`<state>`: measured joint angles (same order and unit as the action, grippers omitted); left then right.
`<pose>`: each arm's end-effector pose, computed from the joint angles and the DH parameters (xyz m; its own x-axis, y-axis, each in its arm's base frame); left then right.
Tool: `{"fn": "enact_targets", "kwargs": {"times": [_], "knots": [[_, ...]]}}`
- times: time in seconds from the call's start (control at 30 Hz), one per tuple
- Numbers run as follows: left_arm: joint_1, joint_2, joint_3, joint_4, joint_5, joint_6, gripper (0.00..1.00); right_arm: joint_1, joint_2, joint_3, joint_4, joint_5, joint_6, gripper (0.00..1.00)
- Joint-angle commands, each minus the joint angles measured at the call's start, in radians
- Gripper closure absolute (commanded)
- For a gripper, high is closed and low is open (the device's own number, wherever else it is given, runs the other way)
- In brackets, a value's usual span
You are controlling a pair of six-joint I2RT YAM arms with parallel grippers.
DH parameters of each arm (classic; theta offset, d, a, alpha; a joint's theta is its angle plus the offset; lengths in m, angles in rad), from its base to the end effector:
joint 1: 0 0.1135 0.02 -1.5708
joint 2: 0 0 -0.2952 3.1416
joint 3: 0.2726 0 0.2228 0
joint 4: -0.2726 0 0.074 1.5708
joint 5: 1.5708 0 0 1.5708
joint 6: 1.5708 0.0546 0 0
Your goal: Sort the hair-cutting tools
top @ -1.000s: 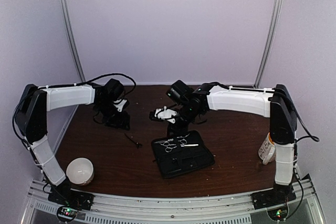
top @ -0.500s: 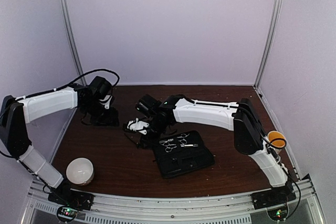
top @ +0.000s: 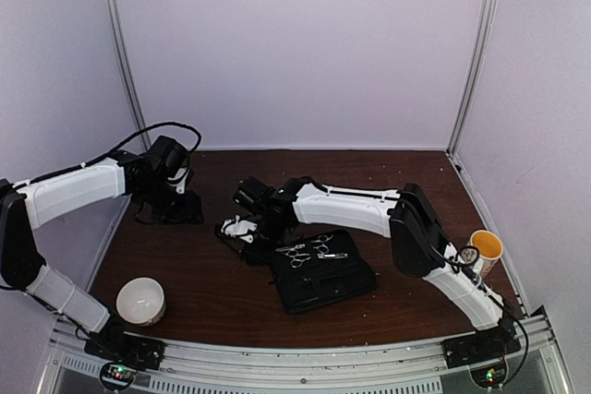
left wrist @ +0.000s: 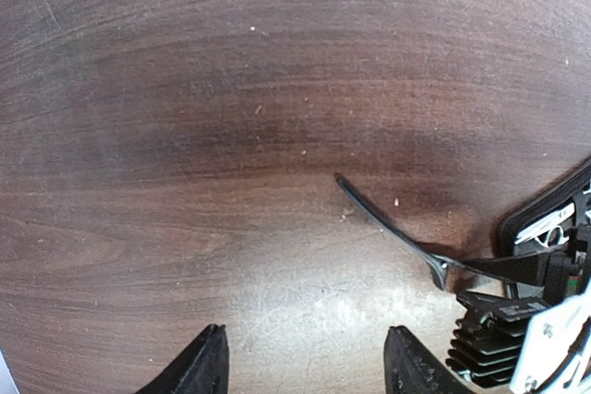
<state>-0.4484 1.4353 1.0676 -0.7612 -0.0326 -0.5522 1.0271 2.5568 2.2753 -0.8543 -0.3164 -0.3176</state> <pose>0.2323 -0.1098 0.2686 -0.9142 -0.1420 -0.3795 -0.0691 0.9775 -0.1993 0.2658 0.4726 0.1603 -0.1705 -0.8558 -0.4884 -0.9836 0.1181 0.1364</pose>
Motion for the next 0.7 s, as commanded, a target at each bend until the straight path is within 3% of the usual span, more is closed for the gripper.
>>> {"fn": "enact_targets", "kwargs": {"times": [0.0,0.37,0.67], "knots": [[0.009,-0.028,-0.018,0.009,0.027,0.0,0.39,0.006,0.026,0.049,0.009,0.035,0.014,0.77],[0.009,-0.064,-0.04,0.011,0.033,0.007,0.39,0.007,0.009,0.022,-0.003,0.062,0.05,0.82],[0.009,-0.078,-0.037,0.013,0.031,0.01,0.39,0.008,-0.061,-0.06,0.044,0.169,0.082,0.76]]}}
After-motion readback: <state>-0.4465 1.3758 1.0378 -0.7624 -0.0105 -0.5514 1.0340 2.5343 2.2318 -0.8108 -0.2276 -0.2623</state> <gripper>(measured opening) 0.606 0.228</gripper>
